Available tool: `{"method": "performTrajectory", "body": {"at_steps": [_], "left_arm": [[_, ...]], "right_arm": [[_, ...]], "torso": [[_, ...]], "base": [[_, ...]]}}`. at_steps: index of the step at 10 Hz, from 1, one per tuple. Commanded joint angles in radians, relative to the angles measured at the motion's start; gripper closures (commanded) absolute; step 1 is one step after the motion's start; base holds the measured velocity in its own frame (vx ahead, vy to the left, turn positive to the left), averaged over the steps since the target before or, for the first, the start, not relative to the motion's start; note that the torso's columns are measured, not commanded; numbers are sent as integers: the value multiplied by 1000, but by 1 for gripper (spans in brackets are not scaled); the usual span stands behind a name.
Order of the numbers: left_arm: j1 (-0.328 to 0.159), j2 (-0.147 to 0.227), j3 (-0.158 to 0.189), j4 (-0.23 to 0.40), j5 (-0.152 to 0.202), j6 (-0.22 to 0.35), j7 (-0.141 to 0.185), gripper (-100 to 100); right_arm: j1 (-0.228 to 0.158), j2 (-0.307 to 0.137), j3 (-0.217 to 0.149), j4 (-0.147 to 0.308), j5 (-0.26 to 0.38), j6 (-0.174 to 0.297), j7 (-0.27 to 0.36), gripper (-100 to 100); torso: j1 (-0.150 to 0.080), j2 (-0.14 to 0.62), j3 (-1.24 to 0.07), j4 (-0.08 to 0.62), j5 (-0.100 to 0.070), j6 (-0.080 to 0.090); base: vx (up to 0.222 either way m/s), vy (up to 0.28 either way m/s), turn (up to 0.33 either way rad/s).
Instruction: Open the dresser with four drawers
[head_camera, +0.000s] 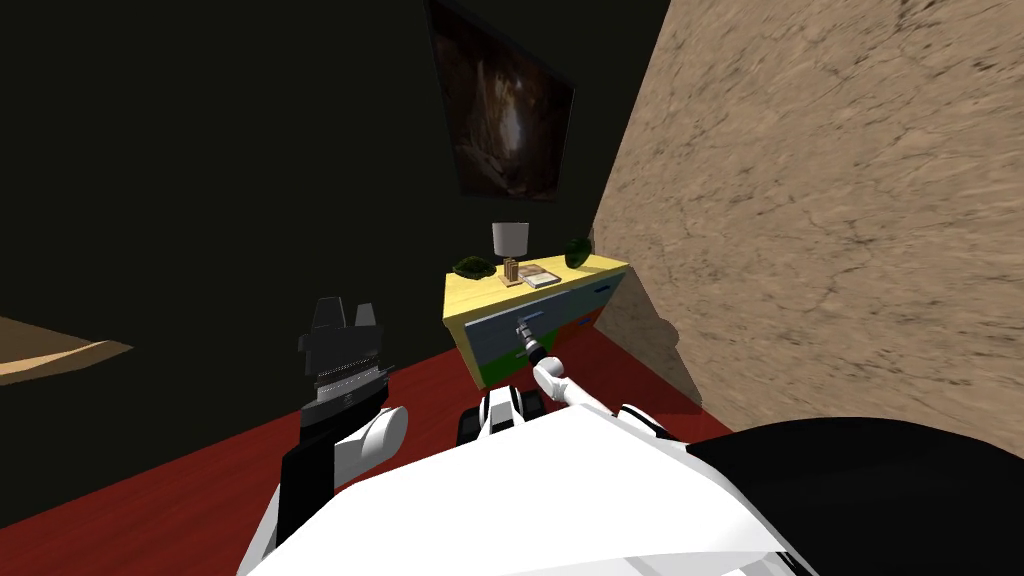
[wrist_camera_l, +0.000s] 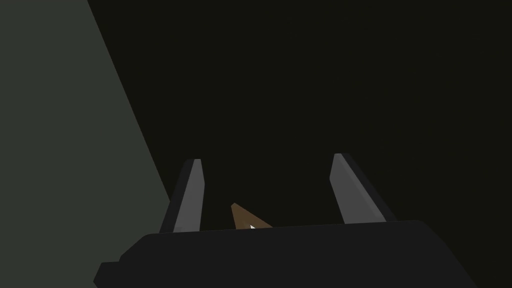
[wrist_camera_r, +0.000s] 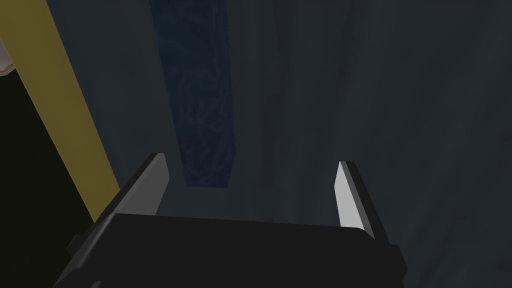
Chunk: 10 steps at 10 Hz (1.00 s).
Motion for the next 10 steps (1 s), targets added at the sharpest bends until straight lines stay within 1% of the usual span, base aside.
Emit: {"method": "performTrajectory", "body": {"at_steps": [1,2,3,5,7,8,9,10], "left_arm": [[0,0,0,0,0,0,0,0],[0,0,0,0,0,0,0,0],[0,0,0,0,0,0,0,0],[0,0,0,0,0,0,0,0],[0,0,0,0,0,0,0,0],[0,0,0,0,0,0,0,0],[0,0,0,0,0,0,0,0],[0,0,0,0,0,0,0,0]], "right_arm": [[-45,-8,-17,51,-16,6,-15,-100],[-30,-7,-14,32,-13,2,-10,-100],[6,1,6,-3,4,3,-1,100],[31,5,18,-29,15,2,6,100],[82,14,41,-82,35,0,20,100],[59,17,28,-85,29,-2,23,100],[77,-16,8,-84,-19,36,70,100],[77,-16,8,-84,-45,36,70,100]], "torso": [[-1,-2,-1,0,0,0],[-1,-3,-2,-1,0,0],[-2,-3,-2,-1,0,0],[-5,-9,-5,-9,-3,1],[-4,-9,-5,-8,-3,1],[-3,-10,-5,-9,-2,1],[-2,-9,-5,-7,-2,1],[-7,-4,-2,-6,-2,3]], "base": [[-26,21,56],[-11,9,11],[38,-22,-181],[56,-32,-117],[40,-28,-122],[14,-4,-17],[-89,-26,311],[-115,-47,402]]}}
